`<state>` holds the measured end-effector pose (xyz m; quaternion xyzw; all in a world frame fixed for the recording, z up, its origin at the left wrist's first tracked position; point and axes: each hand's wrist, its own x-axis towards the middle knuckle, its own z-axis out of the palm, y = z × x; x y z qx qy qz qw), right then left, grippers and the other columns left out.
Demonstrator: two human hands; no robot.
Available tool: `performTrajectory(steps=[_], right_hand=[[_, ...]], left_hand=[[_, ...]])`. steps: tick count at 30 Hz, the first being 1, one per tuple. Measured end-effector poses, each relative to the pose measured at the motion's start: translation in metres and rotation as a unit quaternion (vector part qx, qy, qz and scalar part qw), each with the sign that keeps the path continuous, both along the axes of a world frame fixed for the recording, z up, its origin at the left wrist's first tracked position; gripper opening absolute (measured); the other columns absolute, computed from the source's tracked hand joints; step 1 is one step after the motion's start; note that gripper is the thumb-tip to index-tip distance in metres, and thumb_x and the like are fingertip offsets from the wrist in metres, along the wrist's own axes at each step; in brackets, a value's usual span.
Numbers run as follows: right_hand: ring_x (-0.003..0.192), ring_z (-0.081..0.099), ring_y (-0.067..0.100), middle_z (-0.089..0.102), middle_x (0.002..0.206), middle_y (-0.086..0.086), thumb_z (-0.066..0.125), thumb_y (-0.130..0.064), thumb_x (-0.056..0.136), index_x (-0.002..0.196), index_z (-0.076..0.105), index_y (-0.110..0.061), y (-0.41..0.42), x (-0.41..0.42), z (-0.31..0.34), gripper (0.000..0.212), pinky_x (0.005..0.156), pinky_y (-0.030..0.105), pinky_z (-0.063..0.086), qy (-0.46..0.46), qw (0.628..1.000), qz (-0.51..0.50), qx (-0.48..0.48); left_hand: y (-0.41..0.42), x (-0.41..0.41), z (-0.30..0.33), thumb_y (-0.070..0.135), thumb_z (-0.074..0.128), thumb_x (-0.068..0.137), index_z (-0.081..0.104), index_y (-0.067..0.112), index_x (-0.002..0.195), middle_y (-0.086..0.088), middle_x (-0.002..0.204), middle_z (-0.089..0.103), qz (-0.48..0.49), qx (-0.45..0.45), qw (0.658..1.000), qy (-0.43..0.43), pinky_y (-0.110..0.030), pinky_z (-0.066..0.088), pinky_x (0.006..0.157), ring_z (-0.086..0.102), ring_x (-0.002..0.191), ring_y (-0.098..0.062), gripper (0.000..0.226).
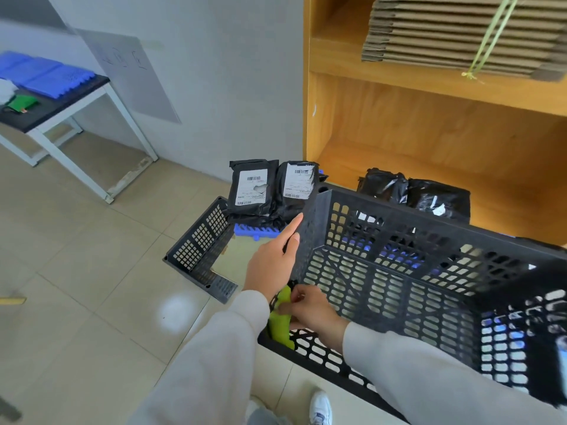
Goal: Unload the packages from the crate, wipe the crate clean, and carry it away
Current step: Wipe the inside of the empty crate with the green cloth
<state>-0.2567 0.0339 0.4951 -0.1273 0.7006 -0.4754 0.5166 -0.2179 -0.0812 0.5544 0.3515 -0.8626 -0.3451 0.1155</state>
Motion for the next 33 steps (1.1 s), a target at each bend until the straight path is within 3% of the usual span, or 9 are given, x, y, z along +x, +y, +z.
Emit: performTrajectory(steps=[3, 7, 11, 15, 17, 21, 24, 27, 33], right_hand=[[0.073, 0.072, 0.030, 0.065, 0.082, 0.016, 0.081, -0.006, 0.073, 0.076, 0.052, -0.011, 0.006, 0.003, 0.023, 0.029, 0.072, 0.046, 0.064, 0.003, 0.999, 0.003, -0.033], [0.068, 0.065, 0.022, 0.061, 0.073, 0.008, 0.075, -0.010, 0.076, 0.083, 0.057, -0.009, 0.012, 0.004, 0.037, 0.020, 0.071, 0.045, 0.061, 0.049, 0.996, 0.048, -0.058], [0.061, 0.051, 0.009, 0.055, 0.068, -0.004, 0.075, -0.023, 0.069, 0.079, 0.059, -0.021, 0.020, 0.003, 0.043, 0.019, 0.060, 0.030, 0.045, 0.175, 0.976, 0.116, -0.051], [0.078, 0.061, 0.015, 0.066, 0.085, -0.003, 0.073, -0.029, 0.076, 0.091, 0.065, -0.029, 0.026, 0.003, 0.038, 0.017, 0.063, 0.026, 0.046, 0.299, 0.932, 0.205, -0.018], [0.081, 0.061, 0.016, 0.065, 0.087, -0.003, 0.073, -0.026, 0.081, 0.102, 0.071, -0.021, 0.026, 0.003, 0.034, 0.022, 0.066, 0.024, 0.042, 0.342, 0.907, 0.245, -0.014], [0.091, 0.065, 0.018, 0.071, 0.098, 0.003, 0.073, -0.027, 0.086, 0.111, 0.073, -0.014, 0.021, -0.005, 0.020, 0.028, 0.077, 0.029, 0.054, 0.363, 0.883, 0.298, -0.008], [0.092, 0.064, 0.025, 0.069, 0.098, 0.005, 0.070, -0.021, 0.088, 0.108, 0.072, -0.013, 0.020, -0.005, 0.000, 0.022, 0.076, 0.029, 0.049, 0.383, 0.853, 0.354, 0.001], [0.108, 0.062, 0.034, 0.065, 0.120, 0.014, 0.066, -0.017, 0.091, 0.126, 0.067, -0.014, 0.016, -0.004, -0.016, 0.035, 0.086, 0.036, 0.051, 0.396, 0.823, 0.407, 0.031], [0.072, 0.051, 0.029, 0.065, 0.093, 0.016, 0.055, -0.005, 0.091, 0.105, 0.070, -0.003, 0.003, -0.006, -0.038, 0.021, 0.055, 0.027, 0.041, 0.415, 0.751, 0.509, 0.071]], left_hand=[[0.002, 0.001, 0.002, 0.047, 0.030, 0.109, 0.025, 0.071, 0.145, 0.003, 0.054, 0.032, -0.001, -0.006, 1.000, -0.003, -0.031, 0.029, 0.049, 0.035, 0.049, -0.013, 0.043], [0.002, 0.001, 0.003, 0.047, 0.031, 0.109, 0.027, 0.070, 0.145, 0.002, 0.054, 0.032, 0.000, 0.004, 1.000, -0.002, -0.033, 0.030, 0.051, 0.036, 0.051, -0.015, 0.043], [0.003, 0.002, 0.004, 0.047, 0.032, 0.109, 0.029, 0.070, 0.144, 0.001, 0.056, 0.034, -0.003, 0.016, 1.000, 0.004, -0.034, 0.032, 0.054, 0.040, 0.053, -0.015, 0.043], [0.002, 0.001, 0.002, 0.047, 0.030, 0.109, 0.026, 0.070, 0.145, 0.001, 0.055, 0.034, -0.005, 0.011, 1.000, -0.003, -0.035, 0.032, 0.052, 0.038, 0.051, -0.015, 0.043], [0.002, 0.001, 0.001, 0.047, 0.030, 0.109, 0.026, 0.070, 0.145, 0.001, 0.056, 0.033, -0.004, 0.007, 1.000, -0.003, -0.035, 0.032, 0.051, 0.037, 0.051, -0.014, 0.043], [0.002, 0.001, 0.001, 0.046, 0.030, 0.109, 0.027, 0.068, 0.146, 0.000, 0.058, 0.033, -0.003, 0.000, 1.000, -0.008, -0.034, 0.031, 0.051, 0.036, 0.051, -0.014, 0.043], [0.001, 0.001, 0.000, 0.046, 0.030, 0.109, 0.027, 0.067, 0.147, 0.001, 0.058, 0.031, -0.003, -0.002, 1.000, -0.008, -0.035, 0.029, 0.051, 0.034, 0.052, -0.014, 0.043], [-0.001, 0.000, -0.004, 0.046, 0.030, 0.109, 0.025, 0.070, 0.146, 0.001, 0.058, 0.031, -0.006, 0.007, 1.000, 0.001, -0.035, 0.030, 0.051, 0.033, 0.052, -0.014, 0.044], [-0.001, -0.001, -0.004, 0.047, 0.031, 0.109, 0.026, 0.068, 0.147, 0.001, 0.057, 0.032, -0.005, 0.006, 1.000, -0.001, -0.037, 0.031, 0.051, 0.034, 0.051, -0.014, 0.044]])
